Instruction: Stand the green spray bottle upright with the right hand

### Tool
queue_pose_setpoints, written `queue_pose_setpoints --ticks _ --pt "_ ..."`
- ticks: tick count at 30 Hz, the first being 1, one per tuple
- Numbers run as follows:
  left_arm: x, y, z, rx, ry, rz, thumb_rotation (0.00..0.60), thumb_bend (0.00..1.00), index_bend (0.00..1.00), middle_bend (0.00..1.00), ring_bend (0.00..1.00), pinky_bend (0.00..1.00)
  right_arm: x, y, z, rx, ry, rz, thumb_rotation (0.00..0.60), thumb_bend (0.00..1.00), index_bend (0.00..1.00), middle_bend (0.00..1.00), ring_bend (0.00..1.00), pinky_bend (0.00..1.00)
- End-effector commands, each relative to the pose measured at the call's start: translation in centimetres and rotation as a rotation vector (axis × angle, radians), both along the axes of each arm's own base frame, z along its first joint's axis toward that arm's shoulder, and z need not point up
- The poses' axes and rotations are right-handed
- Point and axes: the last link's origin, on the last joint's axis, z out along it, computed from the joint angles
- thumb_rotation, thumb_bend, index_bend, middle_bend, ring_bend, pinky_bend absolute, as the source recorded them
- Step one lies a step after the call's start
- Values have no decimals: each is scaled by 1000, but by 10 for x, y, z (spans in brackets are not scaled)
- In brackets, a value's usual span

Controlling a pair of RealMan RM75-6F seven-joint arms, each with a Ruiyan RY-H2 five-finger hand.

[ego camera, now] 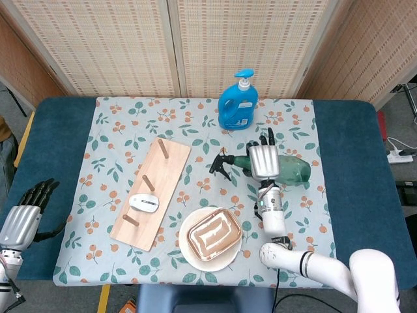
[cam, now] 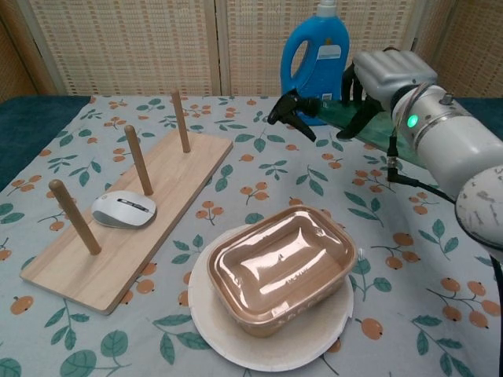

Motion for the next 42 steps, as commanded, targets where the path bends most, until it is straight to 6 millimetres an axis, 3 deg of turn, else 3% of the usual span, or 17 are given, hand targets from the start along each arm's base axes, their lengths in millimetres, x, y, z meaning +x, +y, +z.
queue_pose_setpoints --ticks 1,7,12,19,28,42 --pt "0 1 -2 -4 3 0 600 233 0 0 0 113 -11 25 53 -147 -504 269 600 16 547 528 229 0" --pt "2 3 -8 -11 20 -7 600 234 0 0 0 114 -39 32 53 -181 -847 488 600 16 528 528 213 14" --pt "2 5 -12 -12 30 -5 600 233 0 0 0 113 -61 28 40 -170 -1089 485 600 16 529 528 207 84" --pt "-1 9 -14 -16 38 13 600 234 0 0 0 114 -84 18 22 -137 -1135 408 600 15 534 528 207 117" --pt "-3 10 -17 -24 47 24 600 233 0 0 0 114 -96 12 10 -125 -1227 331 600 15 531 528 207 129" --pt "-2 10 -19 -37 53 21 600 234 0 0 0 114 -107 4 7 -146 -1302 239 600 15 522 528 207 112"
